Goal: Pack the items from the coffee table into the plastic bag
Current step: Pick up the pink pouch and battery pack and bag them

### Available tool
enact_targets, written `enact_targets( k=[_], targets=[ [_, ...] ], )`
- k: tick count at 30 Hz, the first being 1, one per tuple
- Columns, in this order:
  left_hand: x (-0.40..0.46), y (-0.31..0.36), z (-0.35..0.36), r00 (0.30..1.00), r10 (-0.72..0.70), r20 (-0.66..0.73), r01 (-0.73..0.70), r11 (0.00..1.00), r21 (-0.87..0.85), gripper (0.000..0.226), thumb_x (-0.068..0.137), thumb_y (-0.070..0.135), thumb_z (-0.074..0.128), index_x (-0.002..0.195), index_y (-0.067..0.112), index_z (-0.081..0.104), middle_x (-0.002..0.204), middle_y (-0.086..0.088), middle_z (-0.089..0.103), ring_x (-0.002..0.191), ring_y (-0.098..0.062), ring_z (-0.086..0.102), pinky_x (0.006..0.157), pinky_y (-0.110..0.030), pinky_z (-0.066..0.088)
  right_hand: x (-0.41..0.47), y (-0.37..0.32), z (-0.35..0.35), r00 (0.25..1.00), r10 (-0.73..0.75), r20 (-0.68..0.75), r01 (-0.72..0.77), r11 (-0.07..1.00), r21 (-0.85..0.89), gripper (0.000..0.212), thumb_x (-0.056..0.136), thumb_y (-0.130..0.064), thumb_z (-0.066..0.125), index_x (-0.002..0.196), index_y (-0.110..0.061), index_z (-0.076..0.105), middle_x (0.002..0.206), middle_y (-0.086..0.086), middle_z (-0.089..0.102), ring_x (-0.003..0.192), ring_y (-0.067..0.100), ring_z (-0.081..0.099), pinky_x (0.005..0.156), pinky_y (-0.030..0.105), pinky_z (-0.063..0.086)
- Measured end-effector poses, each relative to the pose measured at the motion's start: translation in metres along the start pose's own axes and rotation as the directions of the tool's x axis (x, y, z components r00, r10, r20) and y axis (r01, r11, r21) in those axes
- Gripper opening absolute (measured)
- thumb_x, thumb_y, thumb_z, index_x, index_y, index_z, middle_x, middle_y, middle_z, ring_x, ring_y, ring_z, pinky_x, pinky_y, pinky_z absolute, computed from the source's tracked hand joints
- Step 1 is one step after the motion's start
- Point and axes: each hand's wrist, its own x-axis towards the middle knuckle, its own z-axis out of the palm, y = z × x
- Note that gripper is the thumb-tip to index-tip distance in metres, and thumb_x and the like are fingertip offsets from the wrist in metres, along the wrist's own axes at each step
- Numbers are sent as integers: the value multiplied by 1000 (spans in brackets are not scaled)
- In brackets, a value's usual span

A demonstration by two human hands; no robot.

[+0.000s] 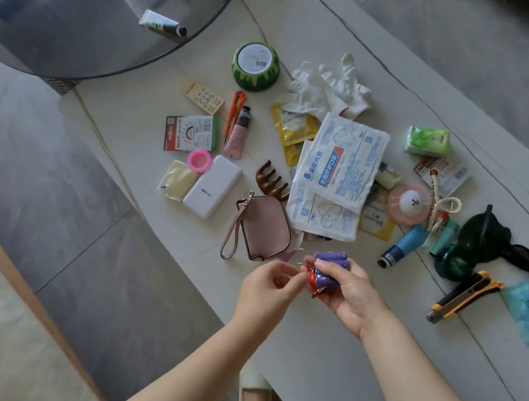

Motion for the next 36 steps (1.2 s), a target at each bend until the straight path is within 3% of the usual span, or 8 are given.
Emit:
enact_targets(
  k=[5,10,14,17,21,25,29,36],
  targets=[
    [46,6,-41,921,2,-389,79,978,192,29,88,26,58,116,20,57,115,-1,53,107,-15,52,84,-27,41,8,-8,2,1000,4,25,-3,1000,-31,19,87,10,53,103,0,53,99,23,63,87,33,65,69,38,59],
    [102,-5,-52,955,-140,-262,222,921,320,76,85,40,63,147,15,25,148,-7,37,136,-27,34,110,-40,32,15,3,-9,1000,13,-19,-14,998,-69,18,87,11,52,103,2,53,99,28,62,87,33,65,61,31,61],
    [112,-9,-37,935,-332,-127,353,911,213,72,77,43,69,133,15,34,130,-6,54,118,-31,53,99,-45,45,13,18,-17,998,24,-58,-27,998,-53,16,87,12,51,98,0,53,92,24,64,84,31,66,61,30,61],
    [107,-12,-32,914,-373,-160,390,917,83,50,81,28,70,119,7,46,120,-10,57,107,-30,56,83,-31,46,6,22,-17,998,36,-54,-40,996,-74,15,87,12,51,96,0,54,90,22,65,85,32,66,63,30,61],
    [86,-18,-35,916,-365,-167,345,928,-138,33,83,21,68,105,7,48,99,-9,56,76,-26,54,54,-29,43,-9,20,-11,999,21,-31,-25,990,-141,17,85,11,54,96,-1,57,85,18,67,84,28,67,65,25,60],
    [44,-19,-49,928,-335,-161,265,901,-344,23,88,17,64,100,8,48,85,-7,55,59,-18,52,49,-26,38,-36,13,6,1000,-10,7,10,992,-124,20,84,12,55,97,-3,58,84,16,65,82,27,65,70,30,59],
    [-9,-11,-74,925,-347,-157,243,855,-459,20,87,23,63,92,8,51,82,-12,58,56,-29,56,46,-29,41,-76,6,31,999,3,51,3,992,-130,22,85,8,56,99,-8,58,88,15,62,84,27,61,79,46,54],
    [-101,6,-133,902,-352,-250,155,804,-575,23,84,30,66,89,8,59,79,-10,63,59,-29,59,48,-31,46,-156,6,101,982,-15,188,69,956,-287,15,87,7,55,92,-7,57,81,13,60,69,25,59,55,30,59]
  ],
)
